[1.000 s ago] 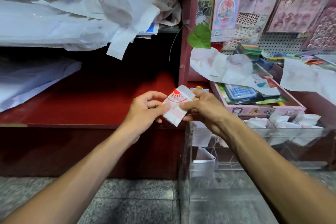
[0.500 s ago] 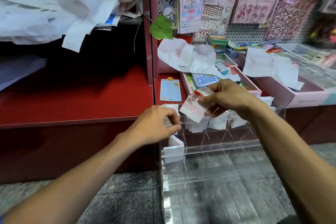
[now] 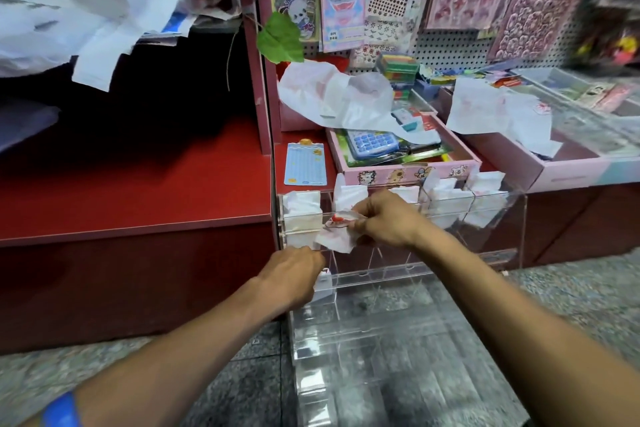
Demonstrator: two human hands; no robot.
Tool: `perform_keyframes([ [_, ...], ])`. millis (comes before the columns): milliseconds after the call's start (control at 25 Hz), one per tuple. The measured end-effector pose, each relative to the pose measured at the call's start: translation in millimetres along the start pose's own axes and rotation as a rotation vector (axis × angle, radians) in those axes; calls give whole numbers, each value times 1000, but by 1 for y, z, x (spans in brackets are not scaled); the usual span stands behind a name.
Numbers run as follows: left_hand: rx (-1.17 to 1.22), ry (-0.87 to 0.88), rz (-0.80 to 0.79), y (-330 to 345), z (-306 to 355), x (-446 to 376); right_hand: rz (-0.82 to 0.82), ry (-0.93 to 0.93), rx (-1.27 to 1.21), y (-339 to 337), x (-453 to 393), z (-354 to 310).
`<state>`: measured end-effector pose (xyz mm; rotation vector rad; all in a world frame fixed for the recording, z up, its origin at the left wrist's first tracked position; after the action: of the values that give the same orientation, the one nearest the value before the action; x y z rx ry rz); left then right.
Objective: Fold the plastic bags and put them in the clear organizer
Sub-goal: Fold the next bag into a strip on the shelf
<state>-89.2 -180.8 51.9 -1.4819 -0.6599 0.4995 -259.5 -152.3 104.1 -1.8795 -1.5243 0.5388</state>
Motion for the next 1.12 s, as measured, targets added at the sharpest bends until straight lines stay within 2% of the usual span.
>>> perform_keyframes([
  [160,31,-14,77,4,-4,9,-86,-54,6,19,0,0],
  [320,77,-11,138,12,-6,23,-82,-121,40,30,-2,-2],
  [560,228,85,115,15,-24,33,-111,-234,319,54,-1,-6],
  [720,260,115,103,14,-34,37,-103,-202,363,68,-7,-3],
  [920,248,146,119,11,-42,40,-191,-201,490,76,-8,0],
  [1120,282,136,223,-2,-50,40,-154,-212,545,65,-5,-8],
])
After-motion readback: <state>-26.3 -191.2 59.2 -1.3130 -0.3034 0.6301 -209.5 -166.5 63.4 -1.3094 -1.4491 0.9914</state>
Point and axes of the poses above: each hand's wrist, its own x-axis away from the middle knuckle, its own y-axis out of the palm, z = x × y, the point moved 2 cm from there along -x, towards the middle knuckle, and after that the axes turned 6 degrees about z, right-handed, at the moved point
